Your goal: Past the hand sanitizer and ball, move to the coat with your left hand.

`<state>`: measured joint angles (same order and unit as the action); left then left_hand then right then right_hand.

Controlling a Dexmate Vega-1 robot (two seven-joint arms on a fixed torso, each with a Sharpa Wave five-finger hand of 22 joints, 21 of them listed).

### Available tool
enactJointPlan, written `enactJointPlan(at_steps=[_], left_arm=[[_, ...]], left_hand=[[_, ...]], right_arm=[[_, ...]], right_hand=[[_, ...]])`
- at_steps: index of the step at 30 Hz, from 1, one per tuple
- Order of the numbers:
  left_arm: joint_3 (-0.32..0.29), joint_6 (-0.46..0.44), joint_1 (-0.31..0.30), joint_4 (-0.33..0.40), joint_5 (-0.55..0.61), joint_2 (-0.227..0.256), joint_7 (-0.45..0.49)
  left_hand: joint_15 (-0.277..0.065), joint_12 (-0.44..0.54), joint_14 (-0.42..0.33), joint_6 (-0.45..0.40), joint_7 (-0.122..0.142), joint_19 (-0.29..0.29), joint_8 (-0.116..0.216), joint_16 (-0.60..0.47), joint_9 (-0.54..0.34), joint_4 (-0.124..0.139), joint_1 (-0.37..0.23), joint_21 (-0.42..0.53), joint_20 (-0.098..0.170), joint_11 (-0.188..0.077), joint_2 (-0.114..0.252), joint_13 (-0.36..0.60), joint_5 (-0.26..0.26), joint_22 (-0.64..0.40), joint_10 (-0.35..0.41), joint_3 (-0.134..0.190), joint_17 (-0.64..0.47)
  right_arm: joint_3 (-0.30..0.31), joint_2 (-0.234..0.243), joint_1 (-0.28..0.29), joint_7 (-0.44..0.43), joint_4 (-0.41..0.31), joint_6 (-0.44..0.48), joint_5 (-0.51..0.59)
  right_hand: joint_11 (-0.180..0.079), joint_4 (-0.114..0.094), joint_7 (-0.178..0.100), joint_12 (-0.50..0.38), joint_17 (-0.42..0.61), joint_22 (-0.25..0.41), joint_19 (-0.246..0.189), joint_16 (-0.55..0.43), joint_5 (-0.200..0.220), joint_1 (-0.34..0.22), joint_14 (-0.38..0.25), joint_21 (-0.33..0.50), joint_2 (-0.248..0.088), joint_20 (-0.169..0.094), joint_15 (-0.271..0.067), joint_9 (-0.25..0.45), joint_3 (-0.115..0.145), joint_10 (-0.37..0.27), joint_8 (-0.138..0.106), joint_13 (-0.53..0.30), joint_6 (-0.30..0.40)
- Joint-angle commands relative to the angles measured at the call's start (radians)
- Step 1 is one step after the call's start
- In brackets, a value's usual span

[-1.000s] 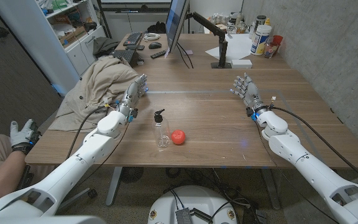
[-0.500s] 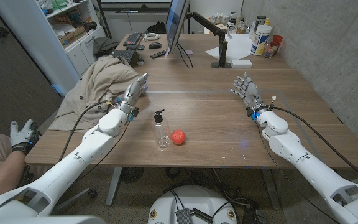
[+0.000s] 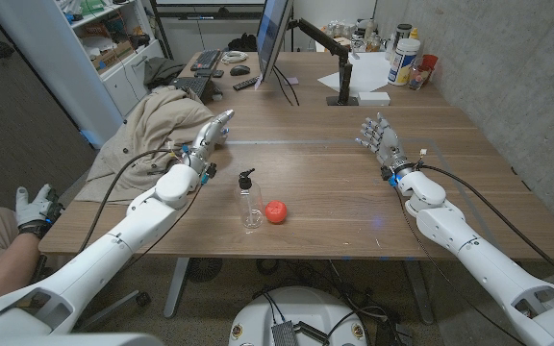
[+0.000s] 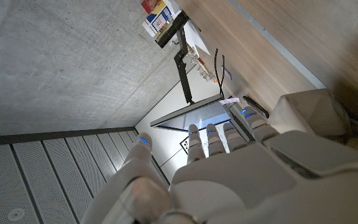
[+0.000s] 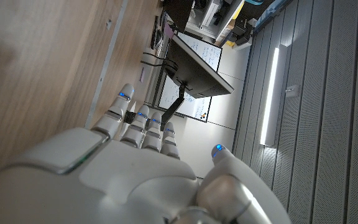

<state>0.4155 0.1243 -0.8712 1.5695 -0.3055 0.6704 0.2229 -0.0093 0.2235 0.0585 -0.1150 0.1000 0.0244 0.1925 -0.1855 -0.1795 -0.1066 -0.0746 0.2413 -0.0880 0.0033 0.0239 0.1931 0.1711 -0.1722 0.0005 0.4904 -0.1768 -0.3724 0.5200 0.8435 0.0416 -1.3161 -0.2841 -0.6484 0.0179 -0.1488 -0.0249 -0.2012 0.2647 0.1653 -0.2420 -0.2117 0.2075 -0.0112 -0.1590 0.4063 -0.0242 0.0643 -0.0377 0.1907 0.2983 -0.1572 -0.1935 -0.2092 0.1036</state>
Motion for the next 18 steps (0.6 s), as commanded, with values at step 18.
enactJointPlan(at_steps=[18], left_arm=[[-0.039, -0.18, -0.039, 0.175, 0.144, 0.109, 0.085]], left_hand=[[-0.008, 0.007, -0.006, -0.018, 0.002, 0.01, 0.005, -0.006, -0.001, -0.011, -0.007, -0.009, -0.022, -0.01, -0.003, 0.005, 0.004, -0.001, 0.019, 0.003, -0.001]], right_arm=[[-0.005, 0.002, -0.005, 0.001, 0.001, 0.011, 0.0]], right_hand=[[-0.001, 0.0, 0.0, 0.0, -0.003, 0.003, -0.006, -0.004, 0.006, -0.004, 0.005, -0.009, -0.004, -0.001, -0.001, 0.003, -0.008, -0.002, -0.007, 0.001, 0.008]])
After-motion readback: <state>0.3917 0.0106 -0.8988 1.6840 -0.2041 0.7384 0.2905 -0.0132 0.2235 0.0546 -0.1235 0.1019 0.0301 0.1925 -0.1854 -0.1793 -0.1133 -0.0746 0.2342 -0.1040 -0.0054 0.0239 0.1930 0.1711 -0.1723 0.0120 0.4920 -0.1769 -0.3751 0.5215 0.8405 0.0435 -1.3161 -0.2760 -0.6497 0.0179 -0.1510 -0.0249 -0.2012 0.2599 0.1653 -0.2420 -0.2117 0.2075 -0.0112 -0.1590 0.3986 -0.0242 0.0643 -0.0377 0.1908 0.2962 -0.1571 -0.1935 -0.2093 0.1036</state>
